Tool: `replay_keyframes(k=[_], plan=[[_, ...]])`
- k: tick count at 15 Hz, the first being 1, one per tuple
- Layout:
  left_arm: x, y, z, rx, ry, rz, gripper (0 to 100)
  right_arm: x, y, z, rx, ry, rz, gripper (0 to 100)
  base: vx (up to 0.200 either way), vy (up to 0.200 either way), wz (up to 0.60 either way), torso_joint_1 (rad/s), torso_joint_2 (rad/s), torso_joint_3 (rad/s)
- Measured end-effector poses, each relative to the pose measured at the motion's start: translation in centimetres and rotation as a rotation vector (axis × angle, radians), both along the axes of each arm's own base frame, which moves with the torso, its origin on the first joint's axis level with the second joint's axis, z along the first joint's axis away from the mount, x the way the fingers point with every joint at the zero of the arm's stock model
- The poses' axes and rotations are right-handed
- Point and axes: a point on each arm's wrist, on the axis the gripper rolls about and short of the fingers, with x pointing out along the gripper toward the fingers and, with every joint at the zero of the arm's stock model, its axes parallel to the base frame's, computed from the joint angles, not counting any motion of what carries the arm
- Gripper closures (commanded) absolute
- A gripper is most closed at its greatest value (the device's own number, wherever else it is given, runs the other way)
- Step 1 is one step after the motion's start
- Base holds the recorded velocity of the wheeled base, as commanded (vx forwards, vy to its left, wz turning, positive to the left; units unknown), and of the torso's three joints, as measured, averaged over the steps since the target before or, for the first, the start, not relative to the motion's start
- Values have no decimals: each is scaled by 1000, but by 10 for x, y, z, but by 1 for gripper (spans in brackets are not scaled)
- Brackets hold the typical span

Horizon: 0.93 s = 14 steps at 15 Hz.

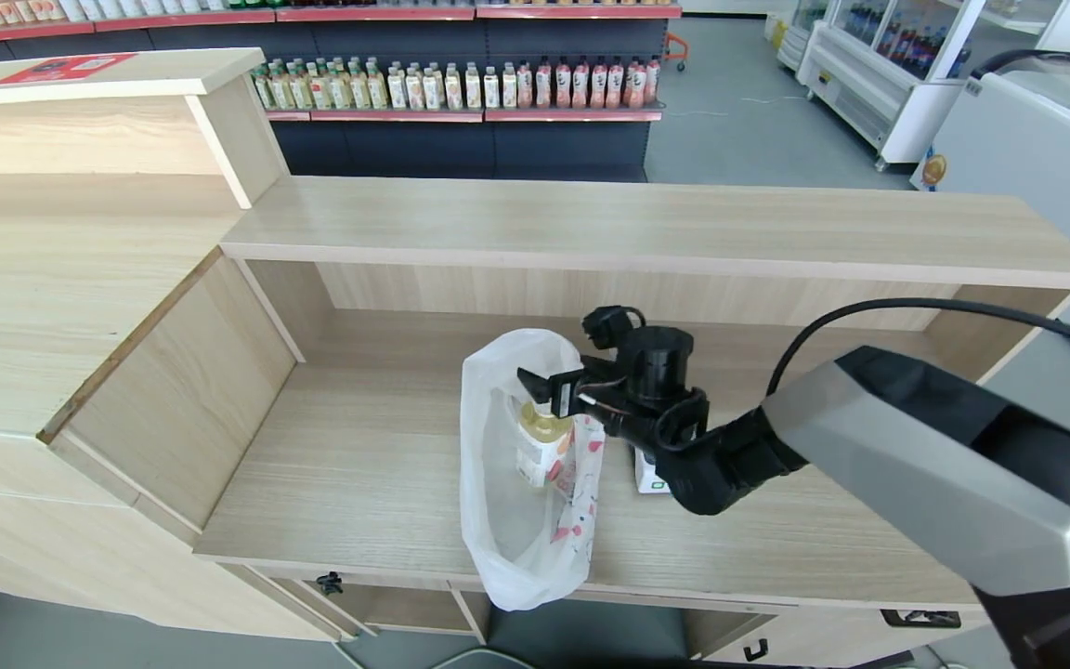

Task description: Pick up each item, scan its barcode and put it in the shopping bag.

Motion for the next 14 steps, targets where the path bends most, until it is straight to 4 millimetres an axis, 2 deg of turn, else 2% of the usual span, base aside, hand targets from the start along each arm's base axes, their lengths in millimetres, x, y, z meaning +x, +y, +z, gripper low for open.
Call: replay_keyframes(k=[2, 5, 8, 11, 14], plan=[[0, 0, 0, -1, 0, 0, 0, 5, -30, 22, 0, -3, -83, 0, 0, 0, 0, 0, 0, 0], [0, 0, 0, 1, 0, 0, 0, -14, -87, 47, -28, 42, -197, 0, 0, 0, 0, 0, 0, 0], [0, 0, 0, -1, 0, 0, 0, -62, -147, 61, -65, 112, -307, 0, 0, 0, 0, 0, 0, 0], [0, 0, 0, -1, 0, 0, 0, -119, -198, 60, -110, 194, -417, 0, 0, 0, 0, 0, 0, 0], [0, 0, 0, 0, 0, 0, 0, -157, -239, 55, -181, 244, -528, 0, 0, -200, 0, 2, 2, 1]])
